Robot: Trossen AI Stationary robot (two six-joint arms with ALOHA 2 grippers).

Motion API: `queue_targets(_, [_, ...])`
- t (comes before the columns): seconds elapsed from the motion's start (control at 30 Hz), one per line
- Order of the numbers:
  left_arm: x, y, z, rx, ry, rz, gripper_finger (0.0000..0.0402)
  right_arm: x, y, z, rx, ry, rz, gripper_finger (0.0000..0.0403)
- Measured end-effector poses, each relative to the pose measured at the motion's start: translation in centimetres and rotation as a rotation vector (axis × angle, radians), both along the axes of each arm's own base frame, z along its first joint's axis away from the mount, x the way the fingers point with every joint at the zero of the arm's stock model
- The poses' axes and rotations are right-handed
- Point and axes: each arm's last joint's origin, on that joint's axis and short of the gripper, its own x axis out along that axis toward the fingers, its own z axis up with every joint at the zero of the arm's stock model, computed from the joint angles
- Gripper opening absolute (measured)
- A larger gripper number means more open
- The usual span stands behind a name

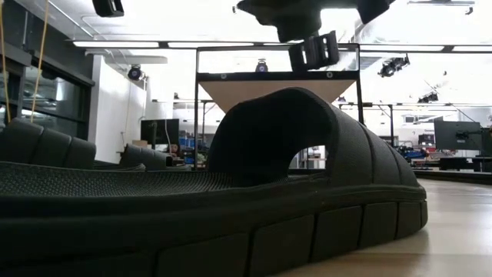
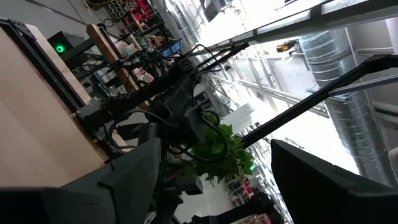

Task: Pick and place slides into the shelf
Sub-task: Put the black slide on the shelf

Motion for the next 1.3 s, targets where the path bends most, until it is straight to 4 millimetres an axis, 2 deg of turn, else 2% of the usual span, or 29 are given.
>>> queue_targets(0.23, [0.4,0.0,-0.2,-0.002,0.018,-0.001,0.0285,-1.3,3.0,-0.9,-0.035,0.092,0.101,0.02])
queue_targets(0.4, [0.5,0.0,-0.3,-0.002,0.018,-0.002,0.0285,-2.0,4.3,-1.2,-0.055,0.12,0.122,0.02])
queue_targets(0.63, [0.6,0.0,-0.1,-0.003,0.006,-0.004,0.0285,-2.0,4.3,-1.4,-0.068,0.137,0.118,0.02])
queue_targets(0.87, [0.6,0.0,-0.1,-0.01,0.002,-0.006,0.0285,-2.7,4.2,-2.8,-0.139,0.251,0.149,0.02])
queue_targets(1.3, [0.6,-0.1,-0.1,-0.013,0.001,-0.032,0.0285,-1.9,4.8,-5.4,-0.144,0.306,0.167,0.02])
